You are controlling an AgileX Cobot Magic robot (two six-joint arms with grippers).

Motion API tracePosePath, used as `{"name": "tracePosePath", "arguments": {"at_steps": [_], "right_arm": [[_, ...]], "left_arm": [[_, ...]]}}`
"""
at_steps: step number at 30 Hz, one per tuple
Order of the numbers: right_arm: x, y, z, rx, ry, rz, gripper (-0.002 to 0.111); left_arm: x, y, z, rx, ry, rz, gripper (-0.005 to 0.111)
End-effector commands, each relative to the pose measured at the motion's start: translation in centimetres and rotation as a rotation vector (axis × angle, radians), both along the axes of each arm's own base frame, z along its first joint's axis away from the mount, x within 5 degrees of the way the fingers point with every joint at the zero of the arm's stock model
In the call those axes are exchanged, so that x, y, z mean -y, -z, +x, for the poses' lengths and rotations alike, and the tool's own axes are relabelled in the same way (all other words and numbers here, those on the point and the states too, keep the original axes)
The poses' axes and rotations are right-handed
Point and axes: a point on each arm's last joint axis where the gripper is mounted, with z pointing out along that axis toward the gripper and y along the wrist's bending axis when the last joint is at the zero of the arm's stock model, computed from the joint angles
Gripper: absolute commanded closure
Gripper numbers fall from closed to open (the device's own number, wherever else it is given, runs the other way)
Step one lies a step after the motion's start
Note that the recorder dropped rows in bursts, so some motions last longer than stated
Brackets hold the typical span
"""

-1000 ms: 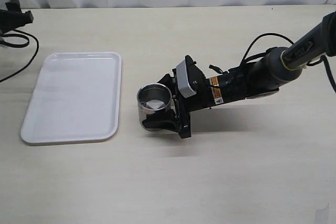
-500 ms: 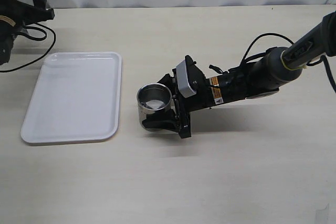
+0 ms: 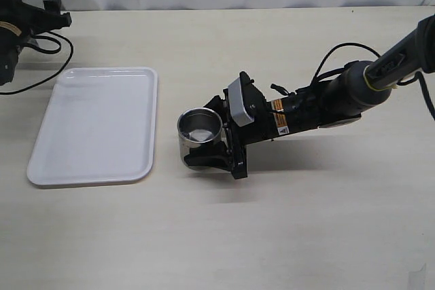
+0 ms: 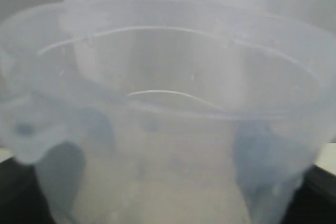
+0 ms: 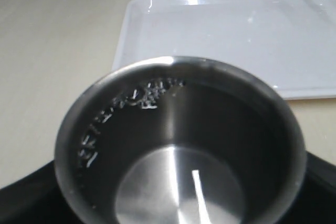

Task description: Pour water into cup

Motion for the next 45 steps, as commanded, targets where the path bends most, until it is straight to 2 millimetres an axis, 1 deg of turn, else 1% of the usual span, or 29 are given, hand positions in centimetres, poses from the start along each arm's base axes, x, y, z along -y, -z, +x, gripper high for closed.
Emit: {"name": "tracePosePath", "arguments": {"at_steps": [1,11,12,14,17,19,22,23,24,33,40,42,45], "right_arm": [[-0.1,-0.5,0.2,0.008,0.009,0.019,0.104],[-0.1,-0.5,0.2,0.008,0.005,0.017,0.104],[-0.1,-0.5,0.2,0.008,0.005,0.017,0.104],[-0.1,-0.5,0.2,0.008,0.005,0.017,0.104],[-0.1,-0.5,0.2,0.008,0.005,0.017,0.104],[-0.1,-0.5,0.2,0.008,0.005,0.017,0.104],[-0.1,-0.5,0.2,0.006,0.006,0.017,0.104],[-0.1,-0.5,0.2,0.006,0.006,0.017,0.104],[-0.1,-0.5,0.2,0.006,0.006,0.017,0.104],[-0.1,-0.5,0.2,0.006,0.006,0.017,0.104],[-0.1,-0.5,0.2,0.006,0.006,0.017,0.104],[-0.1,-0.5,0.2,0.006,0.006,0.017,0.104],[-0.1,-0.5,0.2,0.006,0.006,0.017,0.104]], "left_arm": [[-0.1,0.0,0.1,-0.021,-0.016,-0.045,0.107],[-0.1,0.6,0.0,-0.088,-0.015,-0.050,0.106],[-0.1,0.7,0.0,-0.096,-0.015,-0.050,0.105],[-0.1,0.7,0.0,-0.099,-0.015,-0.050,0.097],[-0.1,0.7,0.0,-0.099,-0.014,-0.049,0.073],[-0.1,0.7,0.0,-0.099,-0.014,-0.049,0.047],[-0.1,0.6,0.0,-0.084,-0.014,-0.048,0.014],[-0.1,0.6,0.0,-0.084,-0.014,-0.048,0.007],[-0.1,0.6,0.0,-0.084,-0.014,-0.048,0.002],[-0.1,0.8,-0.1,-0.108,-0.015,-0.049,0.002],[-0.1,1.1,-0.2,-0.158,-0.013,-0.022,0.002],[-0.1,1.4,-0.5,-0.170,-0.012,-0.021,0.002],[-0.1,1.6,-1.1,-0.159,0.001,0.028,0.002]]}}
